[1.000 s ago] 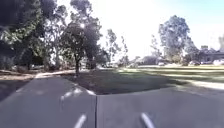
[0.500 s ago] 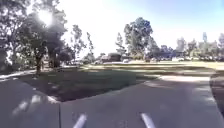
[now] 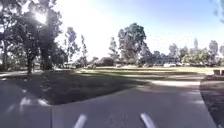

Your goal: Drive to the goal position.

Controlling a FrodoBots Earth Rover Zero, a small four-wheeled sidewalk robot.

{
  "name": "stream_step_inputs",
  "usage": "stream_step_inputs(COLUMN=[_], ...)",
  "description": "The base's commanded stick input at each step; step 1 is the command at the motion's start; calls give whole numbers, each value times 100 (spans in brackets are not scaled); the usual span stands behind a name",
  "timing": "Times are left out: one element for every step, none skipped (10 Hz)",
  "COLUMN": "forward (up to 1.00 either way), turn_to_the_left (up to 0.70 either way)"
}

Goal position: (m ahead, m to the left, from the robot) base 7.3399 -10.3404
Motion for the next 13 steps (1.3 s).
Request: stream_step_inputs(forward=[100, 100, 100, 100, 100, 100, 100, 100, 100, 100, 100, 100, 100], turn_to_the_left=[-10, 0, 0, 0, 0, 0, -29, -36, -40, -40, -40, -40, -40])
